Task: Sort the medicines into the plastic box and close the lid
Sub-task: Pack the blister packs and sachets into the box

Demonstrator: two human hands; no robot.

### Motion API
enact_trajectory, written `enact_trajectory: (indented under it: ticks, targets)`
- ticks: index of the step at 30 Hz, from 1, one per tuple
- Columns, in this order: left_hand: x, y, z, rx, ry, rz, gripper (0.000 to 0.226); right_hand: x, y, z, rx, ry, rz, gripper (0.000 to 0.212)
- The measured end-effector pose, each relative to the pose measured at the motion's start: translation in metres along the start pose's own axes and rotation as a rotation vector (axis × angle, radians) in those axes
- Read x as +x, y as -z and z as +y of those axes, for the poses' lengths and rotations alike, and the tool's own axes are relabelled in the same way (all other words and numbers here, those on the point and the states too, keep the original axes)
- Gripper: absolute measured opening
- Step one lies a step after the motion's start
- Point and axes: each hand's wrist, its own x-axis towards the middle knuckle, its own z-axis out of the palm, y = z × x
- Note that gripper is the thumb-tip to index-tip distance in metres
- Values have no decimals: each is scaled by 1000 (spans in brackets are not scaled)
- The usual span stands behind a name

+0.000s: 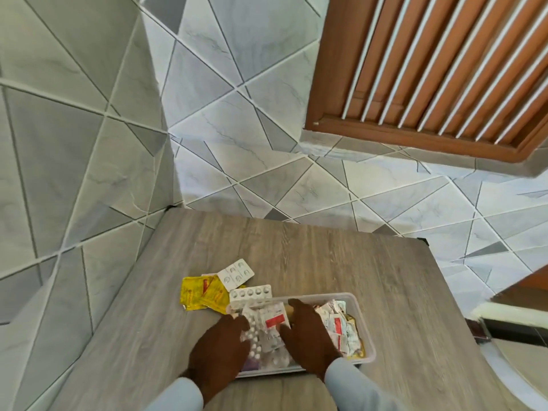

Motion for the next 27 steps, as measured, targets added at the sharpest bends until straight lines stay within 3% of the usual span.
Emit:
enact_trajectory:
  ticks: [2,7,10,13,17,19,22,27]
  targets:
    - [-8,-2,-7,85,-56,-24,20,-1,-5,-1,-289,25,-31,50]
    - [-13,-7,7,370,-88,-117,36,-14,-12,-7,-616,123,-232,30]
    - [-17,-12,11,376,-86,-130,39,-16,-13,-10,-703,185,-308,27]
    - [-20,-13,19,253,-74,-50,60,-15,-9,-11,-679,207,-349,30]
    - [-18,-9,28,246,12,2,79,-11,1,-3,-618,258,-294,46]
    - [-15,-11,33,272,57,2,70,-8,3,4,-594,249,-293,58]
    - [-17,-6,33,240,112,66,28,-5,-1,10,-574,260,-304,55]
    - [-5,18,0,-12,219,218,28,10,2,1,-537,296,-218,46]
